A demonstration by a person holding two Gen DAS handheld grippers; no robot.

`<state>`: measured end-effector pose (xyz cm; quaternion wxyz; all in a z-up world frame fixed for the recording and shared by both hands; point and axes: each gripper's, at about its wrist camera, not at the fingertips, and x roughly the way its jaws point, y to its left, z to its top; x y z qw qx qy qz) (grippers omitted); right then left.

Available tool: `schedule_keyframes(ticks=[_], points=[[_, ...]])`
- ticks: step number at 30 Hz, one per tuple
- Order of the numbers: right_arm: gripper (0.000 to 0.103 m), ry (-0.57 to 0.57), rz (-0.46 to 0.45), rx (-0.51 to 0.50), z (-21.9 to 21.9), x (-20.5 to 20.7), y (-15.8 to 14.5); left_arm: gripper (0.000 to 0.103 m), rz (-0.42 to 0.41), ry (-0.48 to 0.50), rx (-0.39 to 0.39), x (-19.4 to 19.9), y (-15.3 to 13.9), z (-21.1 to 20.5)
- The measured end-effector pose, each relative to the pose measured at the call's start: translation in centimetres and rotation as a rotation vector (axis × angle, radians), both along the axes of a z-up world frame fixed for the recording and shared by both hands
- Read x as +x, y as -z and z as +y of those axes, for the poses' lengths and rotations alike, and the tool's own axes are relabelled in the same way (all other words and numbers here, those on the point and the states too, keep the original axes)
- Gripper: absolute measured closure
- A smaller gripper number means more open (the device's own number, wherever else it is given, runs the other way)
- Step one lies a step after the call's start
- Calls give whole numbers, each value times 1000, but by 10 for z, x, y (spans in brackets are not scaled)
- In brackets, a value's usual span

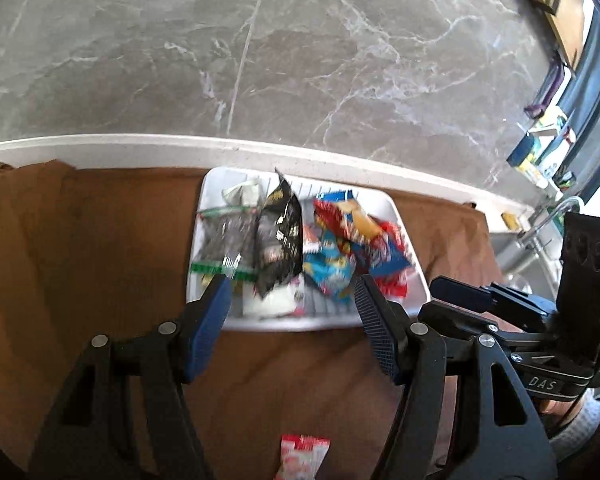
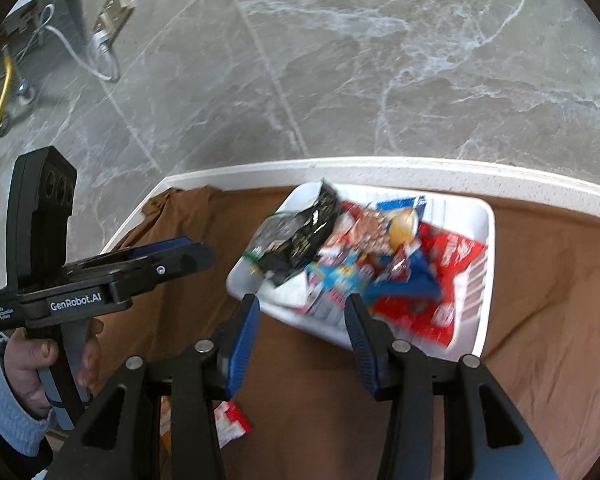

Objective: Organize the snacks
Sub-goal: 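Move both grippers back toward the red-white candy and orange bar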

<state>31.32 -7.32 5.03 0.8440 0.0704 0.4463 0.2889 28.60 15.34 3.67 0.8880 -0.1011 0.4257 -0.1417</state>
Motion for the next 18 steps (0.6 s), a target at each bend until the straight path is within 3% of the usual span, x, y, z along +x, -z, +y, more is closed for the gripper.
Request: schedule_keyframes(ticks=[10, 18], points=[[55, -72, 7, -2, 14, -45, -2, 41, 22, -33, 68, -64, 2, 10], [55, -133, 42, -14, 28, -68, 6, 41, 49, -68, 91, -92, 10, 22]])
